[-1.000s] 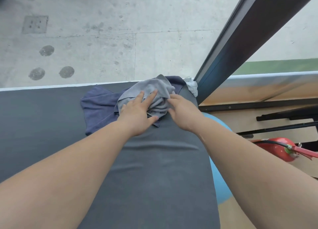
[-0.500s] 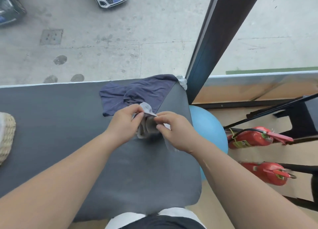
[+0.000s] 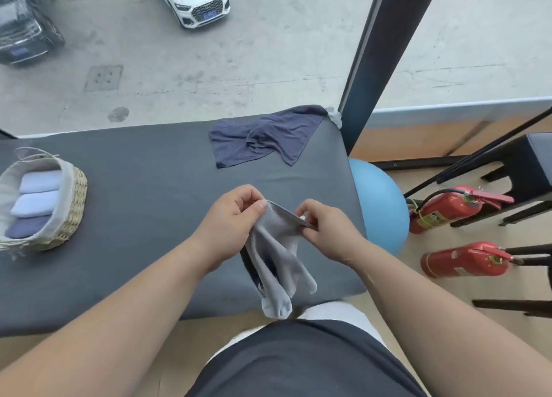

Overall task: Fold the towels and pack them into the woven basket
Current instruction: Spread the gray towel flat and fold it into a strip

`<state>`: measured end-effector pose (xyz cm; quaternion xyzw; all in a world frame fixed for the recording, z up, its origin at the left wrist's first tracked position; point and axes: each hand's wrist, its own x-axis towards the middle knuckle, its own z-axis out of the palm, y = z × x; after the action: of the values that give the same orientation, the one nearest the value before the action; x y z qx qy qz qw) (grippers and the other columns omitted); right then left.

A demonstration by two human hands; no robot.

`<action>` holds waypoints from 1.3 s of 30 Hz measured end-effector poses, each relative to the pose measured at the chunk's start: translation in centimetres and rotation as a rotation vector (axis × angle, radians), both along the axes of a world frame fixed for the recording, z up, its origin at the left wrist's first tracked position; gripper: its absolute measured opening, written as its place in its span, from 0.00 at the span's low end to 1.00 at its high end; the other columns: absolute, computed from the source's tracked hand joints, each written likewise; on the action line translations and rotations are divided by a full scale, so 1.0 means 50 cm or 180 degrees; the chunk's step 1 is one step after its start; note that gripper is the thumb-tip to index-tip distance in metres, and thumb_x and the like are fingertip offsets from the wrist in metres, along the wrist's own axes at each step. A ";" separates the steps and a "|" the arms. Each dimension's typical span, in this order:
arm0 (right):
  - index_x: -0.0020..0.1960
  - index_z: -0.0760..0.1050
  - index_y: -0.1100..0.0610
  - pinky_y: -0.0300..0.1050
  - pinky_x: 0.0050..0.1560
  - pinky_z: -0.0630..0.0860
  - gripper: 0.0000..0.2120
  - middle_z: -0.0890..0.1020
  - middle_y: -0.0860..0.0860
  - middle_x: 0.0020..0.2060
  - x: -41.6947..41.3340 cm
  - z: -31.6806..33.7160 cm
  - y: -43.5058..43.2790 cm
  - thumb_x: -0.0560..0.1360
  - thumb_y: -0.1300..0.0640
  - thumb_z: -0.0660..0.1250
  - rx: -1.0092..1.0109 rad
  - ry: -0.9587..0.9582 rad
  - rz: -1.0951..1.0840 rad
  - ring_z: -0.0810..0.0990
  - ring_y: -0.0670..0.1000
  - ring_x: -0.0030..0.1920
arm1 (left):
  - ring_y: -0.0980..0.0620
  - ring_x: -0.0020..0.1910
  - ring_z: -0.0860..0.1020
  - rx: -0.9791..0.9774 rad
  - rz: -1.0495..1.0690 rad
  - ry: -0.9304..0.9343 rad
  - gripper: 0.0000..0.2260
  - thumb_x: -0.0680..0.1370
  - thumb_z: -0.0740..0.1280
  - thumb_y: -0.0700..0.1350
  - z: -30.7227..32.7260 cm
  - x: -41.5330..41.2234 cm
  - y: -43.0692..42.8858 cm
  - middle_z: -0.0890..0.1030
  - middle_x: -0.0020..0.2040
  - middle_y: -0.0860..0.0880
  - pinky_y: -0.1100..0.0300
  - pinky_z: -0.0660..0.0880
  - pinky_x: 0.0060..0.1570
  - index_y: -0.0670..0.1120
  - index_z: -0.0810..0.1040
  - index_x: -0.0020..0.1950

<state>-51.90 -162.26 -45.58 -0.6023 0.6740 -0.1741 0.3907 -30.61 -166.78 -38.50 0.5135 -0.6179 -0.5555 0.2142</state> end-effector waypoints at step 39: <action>0.49 0.77 0.53 0.45 0.45 0.69 0.06 0.80 0.49 0.44 -0.059 -0.311 0.049 0.82 0.56 0.61 0.0983 0.0916 -0.0028 0.76 0.53 0.47 | 0.46 0.41 0.76 -0.0045 -0.1029 -0.2557 0.10 0.83 0.57 0.53 -0.491 0.167 0.021 0.78 0.38 0.52 0.54 0.69 0.37 0.52 0.71 0.44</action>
<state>-54.84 -159.78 -61.13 -0.5510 0.7441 0.0173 0.3774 -22.24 -165.72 -63.06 0.5841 -0.7285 -0.3336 -0.1295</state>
